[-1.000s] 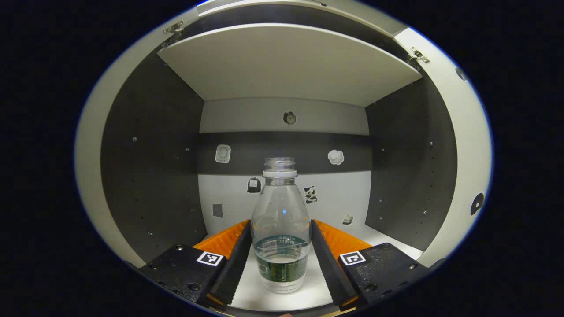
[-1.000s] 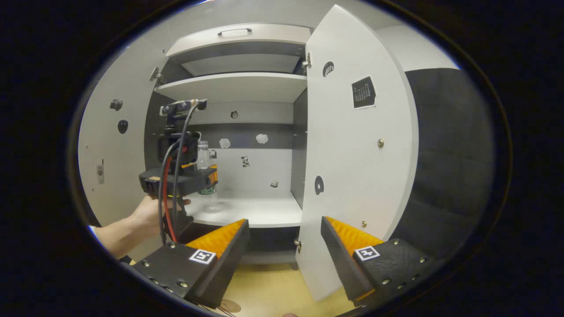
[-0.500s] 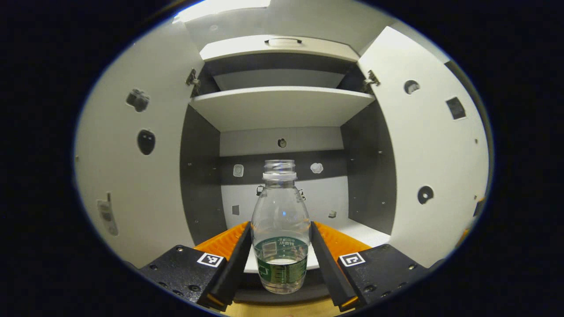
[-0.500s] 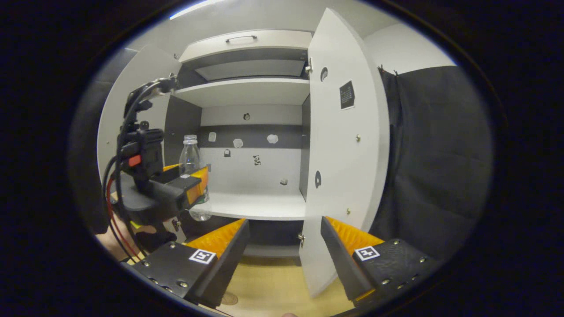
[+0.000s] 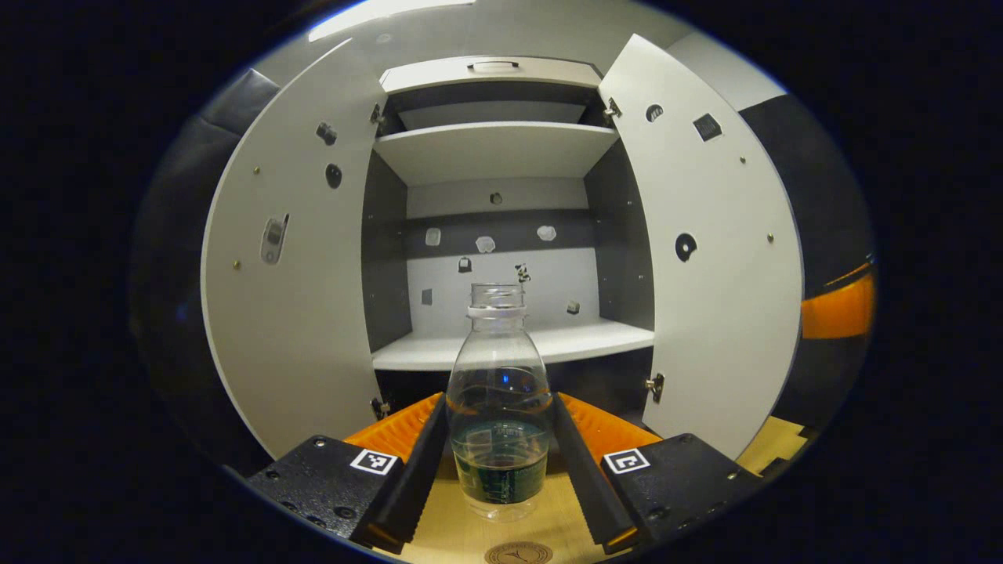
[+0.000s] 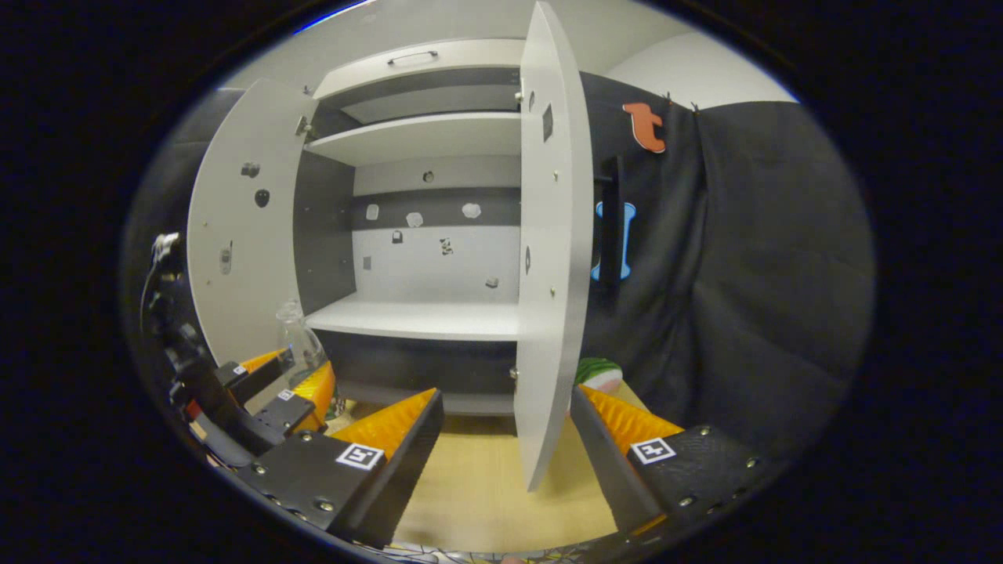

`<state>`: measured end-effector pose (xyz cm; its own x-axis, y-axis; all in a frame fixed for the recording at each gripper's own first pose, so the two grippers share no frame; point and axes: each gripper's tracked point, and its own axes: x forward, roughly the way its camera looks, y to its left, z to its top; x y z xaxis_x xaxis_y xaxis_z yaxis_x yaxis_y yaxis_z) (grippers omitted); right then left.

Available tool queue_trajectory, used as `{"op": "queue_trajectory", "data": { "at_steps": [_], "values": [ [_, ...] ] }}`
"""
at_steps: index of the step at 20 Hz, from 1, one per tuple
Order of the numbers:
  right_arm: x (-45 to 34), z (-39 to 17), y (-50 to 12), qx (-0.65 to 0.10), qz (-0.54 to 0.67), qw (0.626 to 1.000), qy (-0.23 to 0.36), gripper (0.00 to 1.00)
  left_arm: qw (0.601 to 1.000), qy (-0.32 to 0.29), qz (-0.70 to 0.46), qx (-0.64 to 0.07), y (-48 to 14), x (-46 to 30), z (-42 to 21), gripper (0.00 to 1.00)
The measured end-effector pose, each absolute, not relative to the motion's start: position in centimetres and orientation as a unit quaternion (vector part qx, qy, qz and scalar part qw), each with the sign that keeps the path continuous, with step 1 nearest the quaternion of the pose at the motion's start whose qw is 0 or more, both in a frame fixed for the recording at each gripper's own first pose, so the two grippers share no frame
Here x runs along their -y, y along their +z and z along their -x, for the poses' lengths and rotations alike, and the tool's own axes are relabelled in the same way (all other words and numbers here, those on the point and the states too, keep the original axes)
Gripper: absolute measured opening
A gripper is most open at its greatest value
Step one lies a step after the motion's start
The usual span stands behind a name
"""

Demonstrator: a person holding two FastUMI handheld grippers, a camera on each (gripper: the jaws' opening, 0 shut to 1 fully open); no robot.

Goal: Grasp the bottle in the cabinet with the left hand and place it on the coaster, then close the right door with the right hand and the left door with the left hand.

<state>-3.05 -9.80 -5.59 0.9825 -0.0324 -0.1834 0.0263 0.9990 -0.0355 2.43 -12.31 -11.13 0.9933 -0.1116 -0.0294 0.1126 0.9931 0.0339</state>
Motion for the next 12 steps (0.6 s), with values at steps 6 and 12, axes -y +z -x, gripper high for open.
{"op": "queue_trajectory", "data": {
  "at_steps": [6, 12],
  "values": [
    [10.5, 3.6, -9.1, -0.131, 0.017, 0.991, -0.012, 0.99, 0.997, -0.048, -0.022, -0.058, -20.8, 12.6, -0.1, 0.81],
    [10.8, 3.8, -10.3, -0.150, 0.029, 0.988, -0.013, 0.99, 0.996, -0.046, -0.019, -0.068, -25.4, 13.0, -0.1, 0.81]
  ]
}}
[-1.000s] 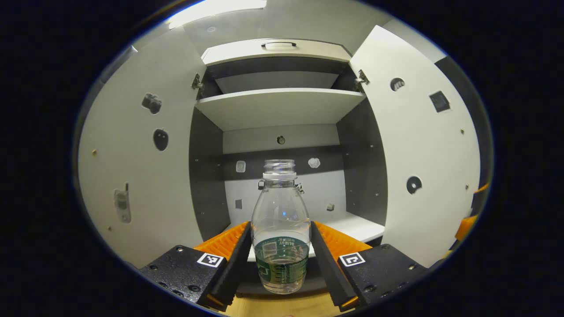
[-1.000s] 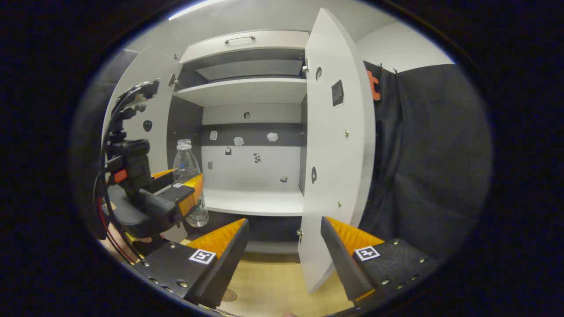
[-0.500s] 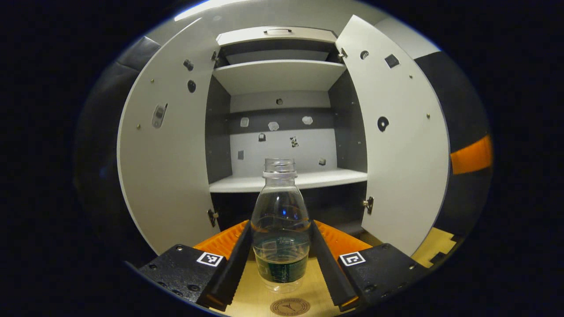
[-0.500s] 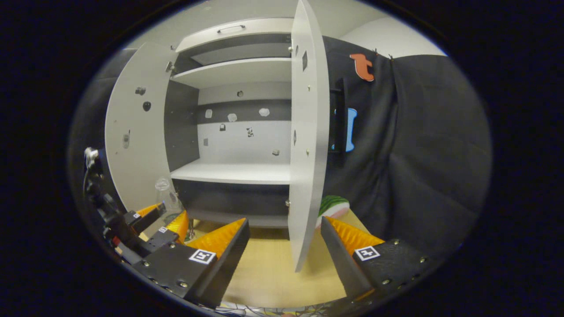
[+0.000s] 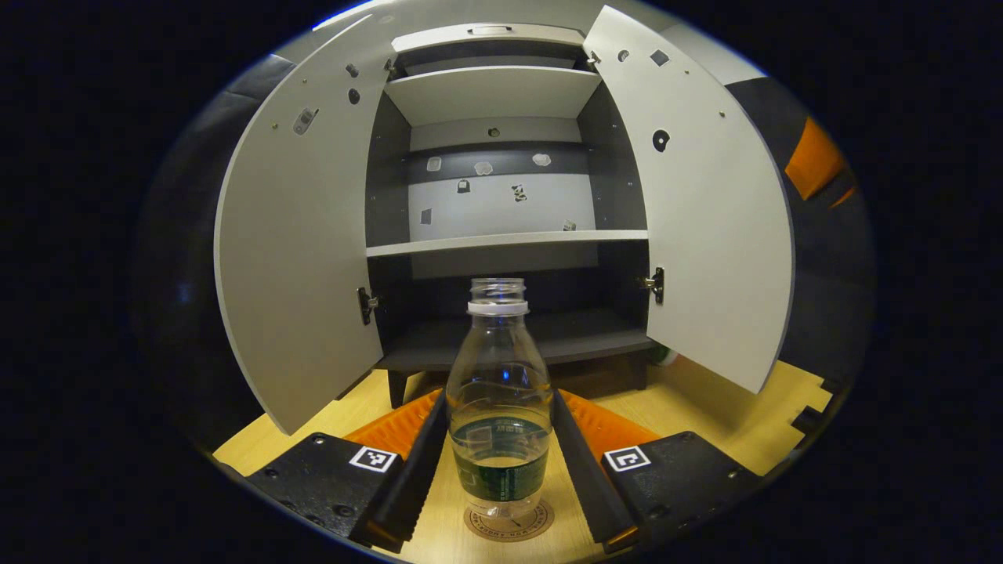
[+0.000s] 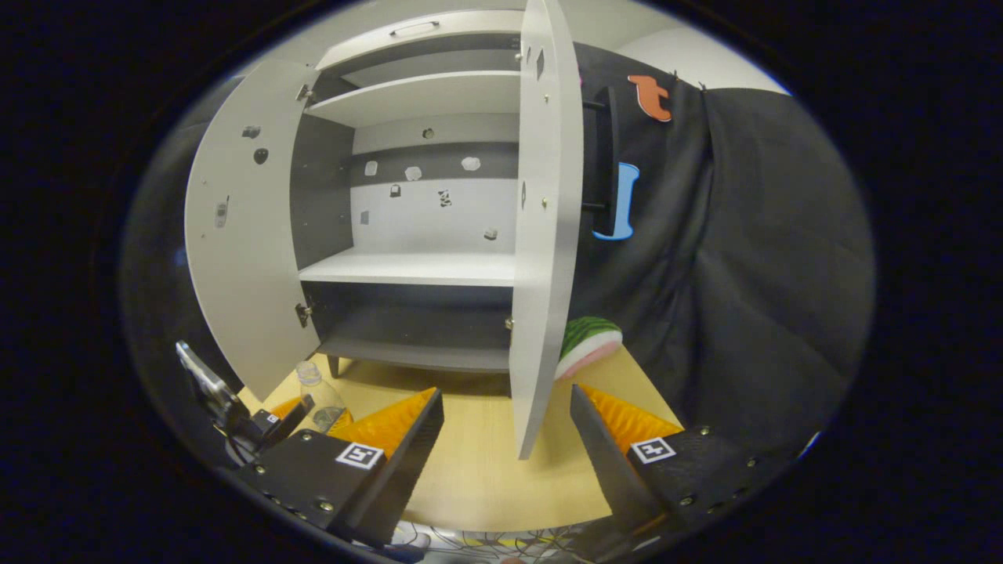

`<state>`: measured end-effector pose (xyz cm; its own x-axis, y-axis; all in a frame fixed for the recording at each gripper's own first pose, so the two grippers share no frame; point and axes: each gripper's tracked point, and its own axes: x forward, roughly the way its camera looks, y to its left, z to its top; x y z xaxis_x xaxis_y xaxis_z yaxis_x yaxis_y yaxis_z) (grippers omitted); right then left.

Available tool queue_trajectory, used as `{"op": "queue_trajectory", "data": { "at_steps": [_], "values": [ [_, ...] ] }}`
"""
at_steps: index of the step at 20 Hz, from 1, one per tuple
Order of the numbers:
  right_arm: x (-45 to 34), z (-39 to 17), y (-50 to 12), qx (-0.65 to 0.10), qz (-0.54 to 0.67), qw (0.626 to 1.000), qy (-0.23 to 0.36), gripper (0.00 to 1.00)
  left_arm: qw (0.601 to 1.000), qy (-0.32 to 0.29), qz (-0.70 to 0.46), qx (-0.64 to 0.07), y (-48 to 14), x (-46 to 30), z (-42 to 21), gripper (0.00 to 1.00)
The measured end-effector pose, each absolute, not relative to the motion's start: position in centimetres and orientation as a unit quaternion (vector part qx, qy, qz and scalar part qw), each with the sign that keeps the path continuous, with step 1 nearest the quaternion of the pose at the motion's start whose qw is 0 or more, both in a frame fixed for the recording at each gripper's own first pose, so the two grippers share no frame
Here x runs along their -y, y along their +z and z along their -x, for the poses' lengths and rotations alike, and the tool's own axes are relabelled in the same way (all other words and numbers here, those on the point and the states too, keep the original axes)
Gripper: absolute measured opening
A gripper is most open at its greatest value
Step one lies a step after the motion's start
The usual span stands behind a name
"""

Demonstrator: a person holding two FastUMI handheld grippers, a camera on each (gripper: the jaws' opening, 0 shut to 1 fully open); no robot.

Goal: Grasp the bottle in the cabinet with the left hand and place it on the coaster, then close the right door with the right hand and the left door with the left hand.

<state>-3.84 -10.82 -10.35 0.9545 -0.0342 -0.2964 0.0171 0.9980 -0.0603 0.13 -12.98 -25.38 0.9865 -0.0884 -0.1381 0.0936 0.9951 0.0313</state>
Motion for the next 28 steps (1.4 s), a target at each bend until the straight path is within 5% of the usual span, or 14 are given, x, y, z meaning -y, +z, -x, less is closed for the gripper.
{"op": "queue_trajectory", "data": {
  "at_steps": [9, 28],
  "values": [
    [10.9, 3.8, -12.3, -0.177, 0.040, 0.983, -0.010, 0.99, 0.994, -0.034, -0.008, -0.100, -30.4, 13.3, 0.1, 0.82],
    [11.0, 4.4, -13.6, -0.182, 0.026, 0.983, 0.001, 0.99, 0.997, -0.027, -0.037, -0.070, -27.2, 13.5, 1.8, 0.86]
  ]
}}
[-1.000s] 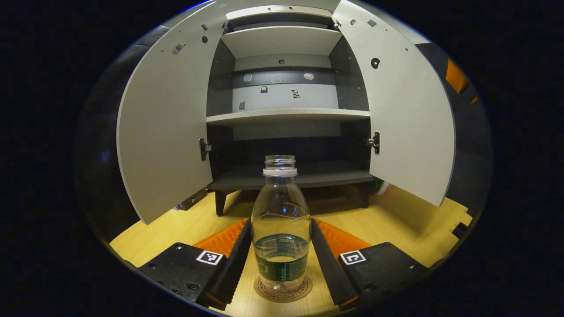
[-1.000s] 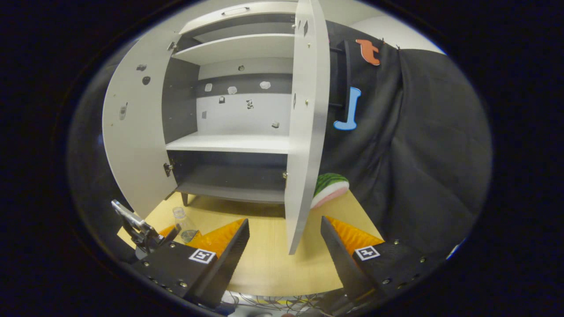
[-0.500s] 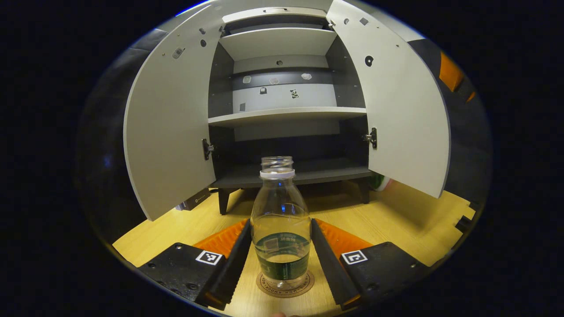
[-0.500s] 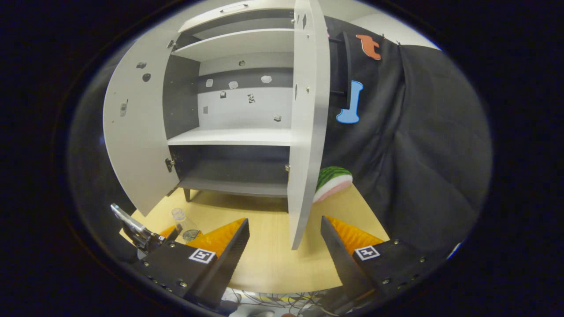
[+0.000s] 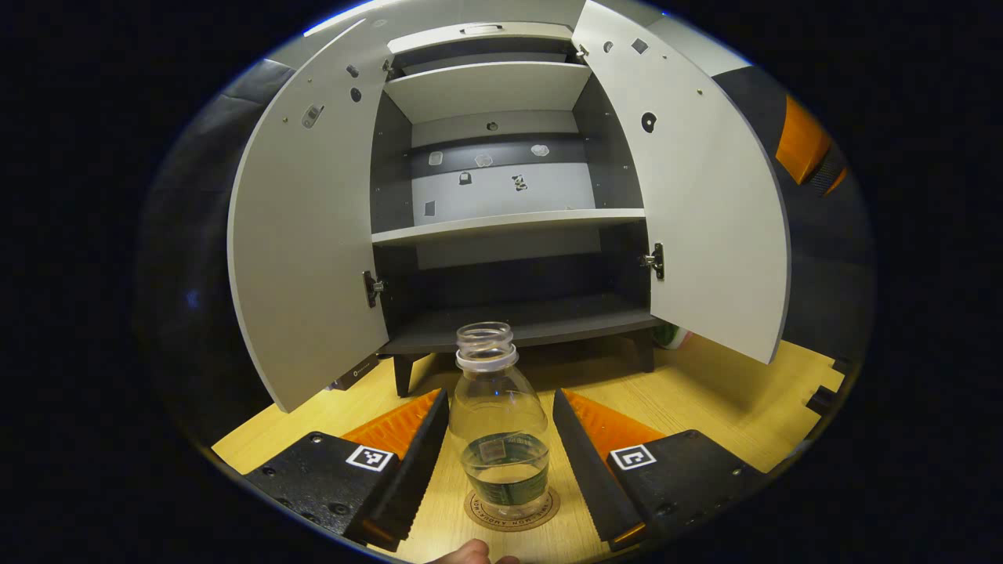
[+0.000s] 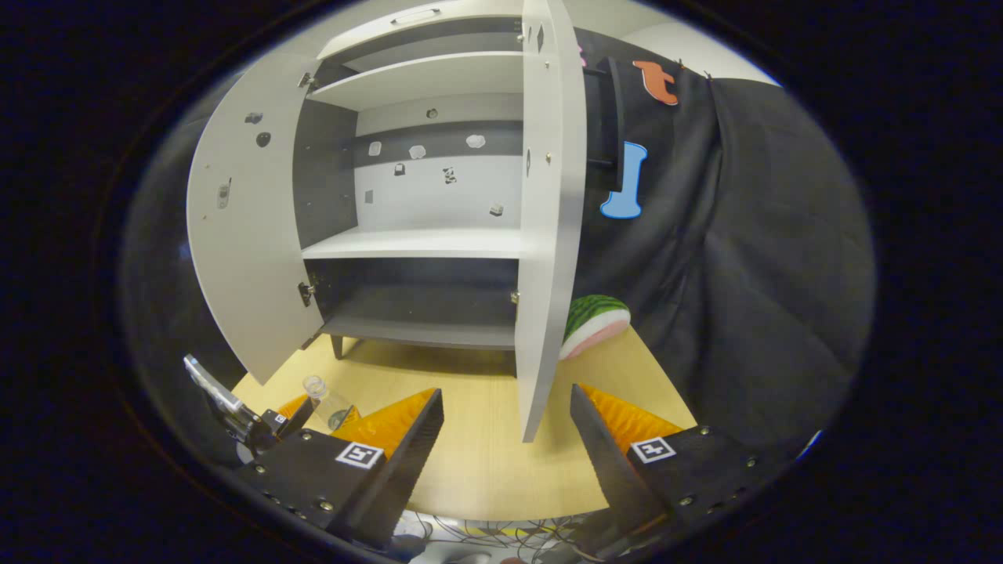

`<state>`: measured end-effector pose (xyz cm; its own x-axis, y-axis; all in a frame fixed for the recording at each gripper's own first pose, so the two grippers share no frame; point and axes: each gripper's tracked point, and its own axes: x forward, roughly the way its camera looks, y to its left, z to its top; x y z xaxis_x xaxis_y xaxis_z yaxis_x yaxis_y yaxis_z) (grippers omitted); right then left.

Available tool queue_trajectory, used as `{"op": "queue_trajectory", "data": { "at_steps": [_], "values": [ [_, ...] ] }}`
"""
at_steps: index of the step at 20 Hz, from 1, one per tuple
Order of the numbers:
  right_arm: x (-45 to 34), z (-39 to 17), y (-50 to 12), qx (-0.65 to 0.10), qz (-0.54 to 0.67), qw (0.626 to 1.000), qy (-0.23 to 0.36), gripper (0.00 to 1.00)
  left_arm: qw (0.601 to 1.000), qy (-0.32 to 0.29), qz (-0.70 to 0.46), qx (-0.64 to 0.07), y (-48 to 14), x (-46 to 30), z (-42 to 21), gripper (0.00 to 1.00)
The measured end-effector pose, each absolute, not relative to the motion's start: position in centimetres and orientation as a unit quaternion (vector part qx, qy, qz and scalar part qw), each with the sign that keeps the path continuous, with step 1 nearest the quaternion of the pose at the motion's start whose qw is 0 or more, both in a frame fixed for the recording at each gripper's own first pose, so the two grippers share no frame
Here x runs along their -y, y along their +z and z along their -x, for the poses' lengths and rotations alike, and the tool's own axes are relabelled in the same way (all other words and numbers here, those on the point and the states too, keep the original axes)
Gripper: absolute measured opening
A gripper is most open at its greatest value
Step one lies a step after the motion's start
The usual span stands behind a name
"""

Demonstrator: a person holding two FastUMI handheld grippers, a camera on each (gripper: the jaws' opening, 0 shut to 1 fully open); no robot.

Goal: Grasp the bottle in the cabinet with the left hand and place it on the coaster, then close the right door with the right hand and the left door with the left hand.

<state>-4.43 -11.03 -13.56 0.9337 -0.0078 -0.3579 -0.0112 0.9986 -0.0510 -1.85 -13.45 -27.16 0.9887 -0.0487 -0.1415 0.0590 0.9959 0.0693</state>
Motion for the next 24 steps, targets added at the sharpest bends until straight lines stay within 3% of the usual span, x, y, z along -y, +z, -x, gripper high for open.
{"op": "queue_trajectory", "data": {
  "at_steps": [4, 9, 10, 11, 16, 17, 19, 24],
  "values": [
    [11.2, 4.7, -13.0, -0.173, 0.014, 0.985, 0.004, 0.99, 0.997, -0.025, -0.038, -0.059, -24.4, 13.4, 2.5, 0.92],
    [12.0, 4.9, -10.1, -0.138, -0.010, 0.990, 0.012, 0.99, 0.999, -0.028, -0.026, -0.032, -17.6, 13.3, 3.9, 0.92],
    [12.3, 4.9, -9.2, -0.128, -0.016, 0.992, 0.013, 0.95, 0.999, -0.031, -0.024, -0.029, -16.2, 13.5, 4.2, 0.92],
    [12.6, 4.9, -8.1, -0.117, -0.023, 0.993, 0.015, 0.99, 0.999, -0.029, -0.025, -0.027, -14.9, 13.3, 4.4, 0.92],
    [15.6, 4.7, -2.5, -0.060, -0.030, 0.998, 0.014, 0.99, 1.000, -0.007, -0.021, -0.012, -8.1, 11.5, 4.9, 0.92],
    [16.5, 4.5, -1.6, -0.051, -0.030, 0.998, 0.009, 0.94, 1.000, -0.003, -0.020, -0.011, -7.1, 11.1, 4.9, 0.92],
    [18.3, 4.0, -0.2, -0.043, -0.034, 0.999, 0.001, 0.99, 1.000, -0.001, -0.019, -0.010, -5.6, 10.7, 4.9, 0.92],
    [20.7, 1.9, 1.5, -0.036, -0.038, 0.999, 0.000, 0.99, 0.999, 0.013, -0.040, -0.011, -4.0, 8.7, 5.8, 0.92]
  ]
}}
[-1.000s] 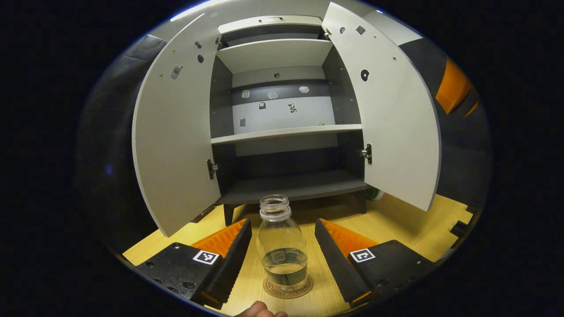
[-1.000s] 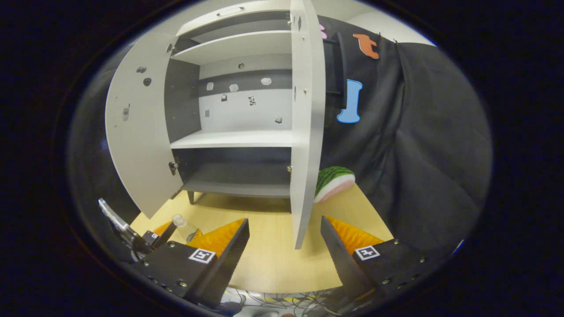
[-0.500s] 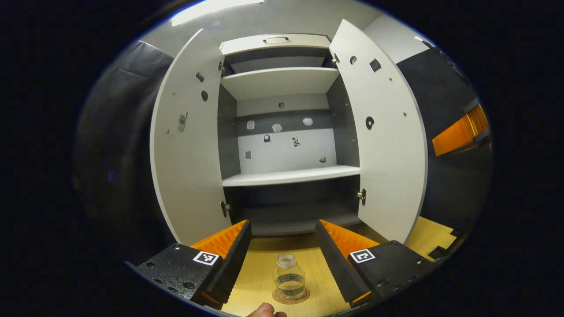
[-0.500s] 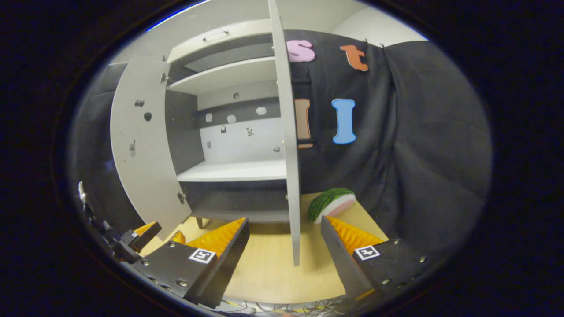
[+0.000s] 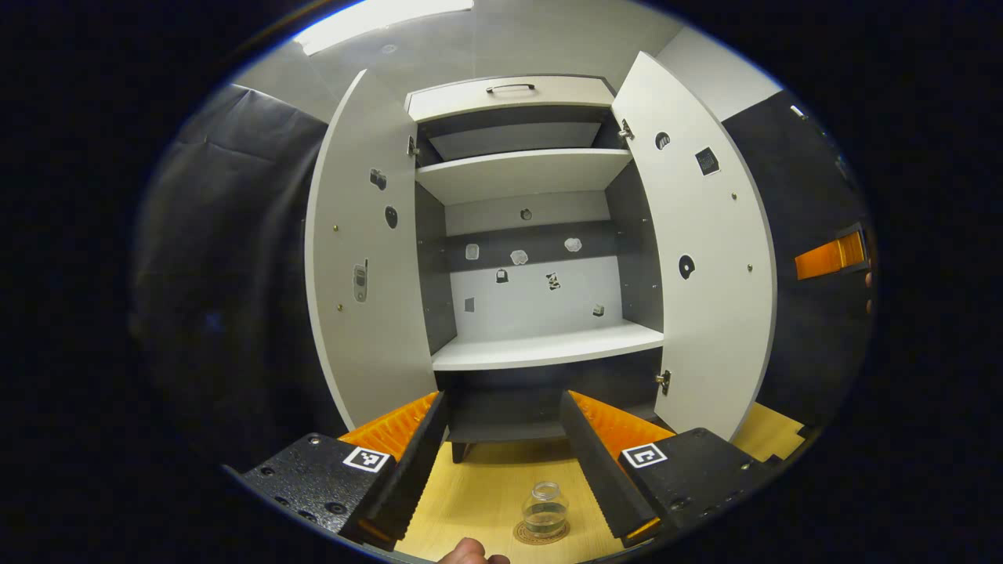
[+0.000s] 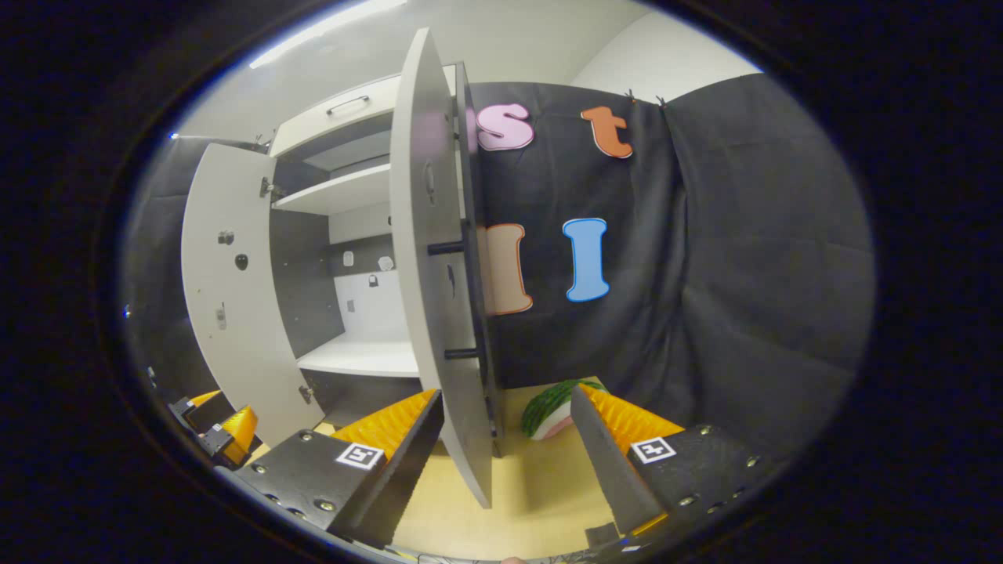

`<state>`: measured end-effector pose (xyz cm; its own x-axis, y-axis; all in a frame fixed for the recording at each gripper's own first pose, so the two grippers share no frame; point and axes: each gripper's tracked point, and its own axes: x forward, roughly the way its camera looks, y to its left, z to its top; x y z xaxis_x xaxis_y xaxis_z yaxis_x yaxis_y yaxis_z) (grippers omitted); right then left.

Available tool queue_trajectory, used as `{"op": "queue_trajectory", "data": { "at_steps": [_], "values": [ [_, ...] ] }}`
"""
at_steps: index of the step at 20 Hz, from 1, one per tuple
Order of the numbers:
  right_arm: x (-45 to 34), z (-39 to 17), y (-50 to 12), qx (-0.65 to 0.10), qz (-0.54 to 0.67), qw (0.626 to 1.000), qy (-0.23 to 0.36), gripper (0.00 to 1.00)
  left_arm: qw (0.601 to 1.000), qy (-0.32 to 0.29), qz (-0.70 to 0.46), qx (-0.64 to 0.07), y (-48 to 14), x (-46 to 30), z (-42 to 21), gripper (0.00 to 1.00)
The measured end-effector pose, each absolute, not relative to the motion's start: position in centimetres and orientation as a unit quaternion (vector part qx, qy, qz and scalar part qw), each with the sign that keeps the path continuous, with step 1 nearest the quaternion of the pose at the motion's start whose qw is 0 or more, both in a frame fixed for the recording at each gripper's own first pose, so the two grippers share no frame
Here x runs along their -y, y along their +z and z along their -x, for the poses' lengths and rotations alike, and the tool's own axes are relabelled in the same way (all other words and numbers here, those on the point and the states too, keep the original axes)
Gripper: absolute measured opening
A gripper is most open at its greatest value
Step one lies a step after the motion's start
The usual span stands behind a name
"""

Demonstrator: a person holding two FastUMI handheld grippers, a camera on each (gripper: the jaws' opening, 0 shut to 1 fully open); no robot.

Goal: Grasp the bottle in the cabinet with the left hand and place it on the coaster, then close the right door with the right hand and the left door with the left hand.

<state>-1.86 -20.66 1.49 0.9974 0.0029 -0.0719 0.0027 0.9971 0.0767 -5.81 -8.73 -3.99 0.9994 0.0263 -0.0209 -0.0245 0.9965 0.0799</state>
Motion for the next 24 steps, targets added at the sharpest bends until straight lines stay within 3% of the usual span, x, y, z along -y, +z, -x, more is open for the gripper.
{"op": "queue_trajectory", "data": {
  "at_steps": [1, 2, 8, 9, 11, 12, 13, 24],
  "values": [
    [20.7, 1.3, 1.6, -0.033, -0.041, 0.999, 0.005, 0.94, 0.999, 0.016, -0.039, -0.016, -4.0, 8.3, 5.9, 0.92],
    [20.6, 0.6, 2.0, -0.033, -0.044, 0.998, 0.010, 0.99, 0.999, 0.019, -0.036, -0.023, -4.1, 7.9, 6.1, 0.92],
    [19.9, -2.2, 2.8, -0.027, -0.047, 0.998, 0.030, 1.00, 0.998, 0.048, -0.024, -0.034, -3.8, 5.0, 6.4, 0.92],
    [19.9, -2.2, 2.8, -0.027, -0.046, 0.998, 0.030, 0.94, 0.998, 0.051, -0.023, -0.032, -3.5, 4.6, 6.5, 0.92],
    [19.8, -2.4, 2.8, -0.027, -0.046, 0.998, 0.031, 0.98, 0.998, 0.056, -0.024, -0.031, -3.3, 4.0, 6.5, 0.92],
    [19.5, -2.2, 2.8, -0.025, -0.042, 0.998, 0.032, 0.93, 0.997, 0.060, -0.026, -0.030, -3.2, 3.7, 6.5, 0.92],
    [19.3, -2.1, 2.9, -0.023, -0.034, 0.999, 0.033, 0.98, 0.997, 0.060, -0.028, -0.029, -3.0, 3.5, 6.6, 0.92],
    [12.4, -3.0, 2.6, -0.027, -0.036, 0.994, 0.097, 0.98, 0.996, 0.080, -0.032, -0.016, -1.9, 0.9, 7.5, 0.92]
  ]
}}
